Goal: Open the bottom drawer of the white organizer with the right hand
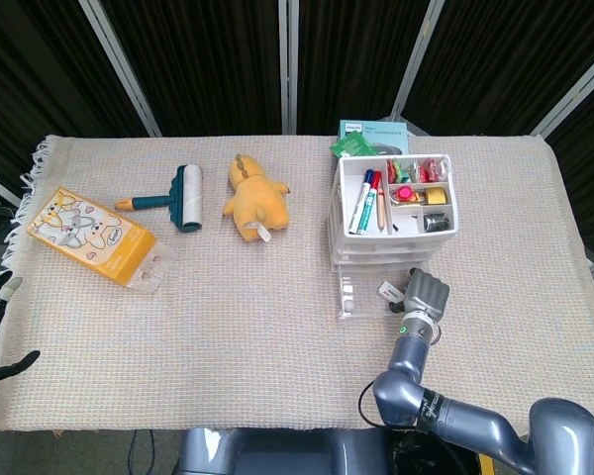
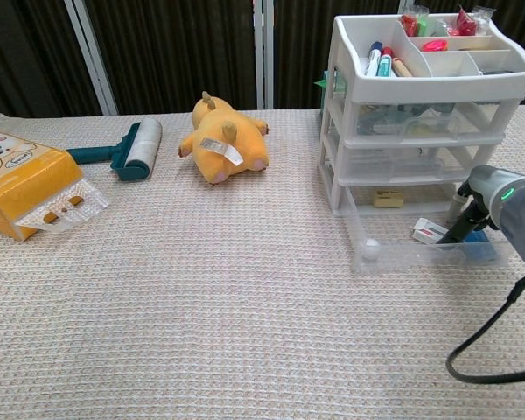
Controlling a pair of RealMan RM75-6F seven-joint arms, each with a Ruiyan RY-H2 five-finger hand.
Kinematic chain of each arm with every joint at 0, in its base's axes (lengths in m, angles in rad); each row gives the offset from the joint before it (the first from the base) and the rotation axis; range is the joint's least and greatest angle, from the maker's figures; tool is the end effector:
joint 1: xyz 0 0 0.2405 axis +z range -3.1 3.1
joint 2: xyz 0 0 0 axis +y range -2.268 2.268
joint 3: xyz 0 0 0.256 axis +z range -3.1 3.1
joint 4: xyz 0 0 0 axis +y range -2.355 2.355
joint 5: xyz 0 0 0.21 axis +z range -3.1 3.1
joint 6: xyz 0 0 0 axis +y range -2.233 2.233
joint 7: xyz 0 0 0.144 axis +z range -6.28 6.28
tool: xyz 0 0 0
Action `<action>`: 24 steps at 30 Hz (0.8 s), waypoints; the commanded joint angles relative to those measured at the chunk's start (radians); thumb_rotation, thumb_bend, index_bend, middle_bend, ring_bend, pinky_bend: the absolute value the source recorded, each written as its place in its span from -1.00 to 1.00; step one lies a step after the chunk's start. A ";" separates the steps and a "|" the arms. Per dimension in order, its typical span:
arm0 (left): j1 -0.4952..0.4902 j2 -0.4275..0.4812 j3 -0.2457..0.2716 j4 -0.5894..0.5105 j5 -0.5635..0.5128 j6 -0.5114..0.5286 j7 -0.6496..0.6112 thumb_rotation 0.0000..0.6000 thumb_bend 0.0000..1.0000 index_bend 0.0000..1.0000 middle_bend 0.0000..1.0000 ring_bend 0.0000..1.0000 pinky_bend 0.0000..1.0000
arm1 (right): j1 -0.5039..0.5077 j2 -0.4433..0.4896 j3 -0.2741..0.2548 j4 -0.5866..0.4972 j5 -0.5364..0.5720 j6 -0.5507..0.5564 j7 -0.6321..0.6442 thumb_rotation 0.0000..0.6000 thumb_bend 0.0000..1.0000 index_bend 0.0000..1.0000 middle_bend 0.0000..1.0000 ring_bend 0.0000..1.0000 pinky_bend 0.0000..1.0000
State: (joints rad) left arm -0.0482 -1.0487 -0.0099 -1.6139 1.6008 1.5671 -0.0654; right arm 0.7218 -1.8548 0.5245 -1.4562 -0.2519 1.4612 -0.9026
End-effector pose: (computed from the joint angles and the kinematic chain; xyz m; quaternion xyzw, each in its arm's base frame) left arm -0.3070 0.1610 0.1806 -0.6092 -0.3648 -0.4077 0.5740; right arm -0.1787 -0.3375 -0.0331 0.4588 -0.6043 0.1865 0.6242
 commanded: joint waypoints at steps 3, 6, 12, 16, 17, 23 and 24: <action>-0.001 0.000 0.000 0.000 -0.001 -0.003 0.000 1.00 -0.81 -1.00 -1.00 -1.00 -1.00 | -0.003 -0.003 -0.007 0.004 -0.009 -0.007 0.009 1.00 -0.82 -0.13 0.93 0.91 0.43; -0.002 0.001 0.000 -0.002 -0.003 -0.005 0.002 1.00 -0.81 -1.00 -1.00 -1.00 -1.00 | -0.005 -0.003 -0.006 0.004 -0.005 -0.017 0.013 1.00 -0.82 -0.14 0.93 0.91 0.43; -0.003 0.001 0.000 -0.002 -0.005 -0.006 0.000 1.00 -0.81 -1.00 -1.00 -1.00 -1.00 | -0.008 0.000 -0.005 0.006 -0.003 -0.032 0.018 1.00 -0.77 -0.12 0.93 0.91 0.43; -0.003 0.002 0.000 -0.003 -0.005 -0.005 0.000 1.00 -0.81 -1.00 -1.00 -1.00 -1.00 | -0.009 -0.001 -0.010 0.009 -0.007 -0.036 0.022 1.00 -0.70 -0.06 0.93 0.91 0.43; -0.002 0.002 0.000 -0.003 -0.005 -0.005 0.000 1.00 -0.81 -1.00 -1.00 -1.00 -1.00 | -0.009 -0.002 -0.011 0.009 -0.007 -0.037 0.022 1.00 -0.68 -0.04 0.93 0.91 0.43; -0.004 0.002 0.000 -0.002 -0.007 -0.009 -0.002 1.00 -0.81 -1.00 -1.00 -1.00 -1.00 | -0.010 -0.003 -0.014 0.009 -0.022 -0.040 0.036 1.00 -0.60 0.09 0.93 0.92 0.43; -0.004 0.002 0.000 -0.002 -0.007 -0.010 -0.002 1.00 -0.81 -1.00 -1.00 -1.00 -1.00 | -0.010 -0.003 -0.015 0.009 -0.024 -0.040 0.038 1.00 -0.60 0.10 0.93 0.92 0.43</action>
State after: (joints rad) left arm -0.0525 -1.0464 -0.0098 -1.6162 1.5936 1.5571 -0.0673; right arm 0.7120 -1.8580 0.5100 -1.4470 -0.2750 1.4211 -0.8651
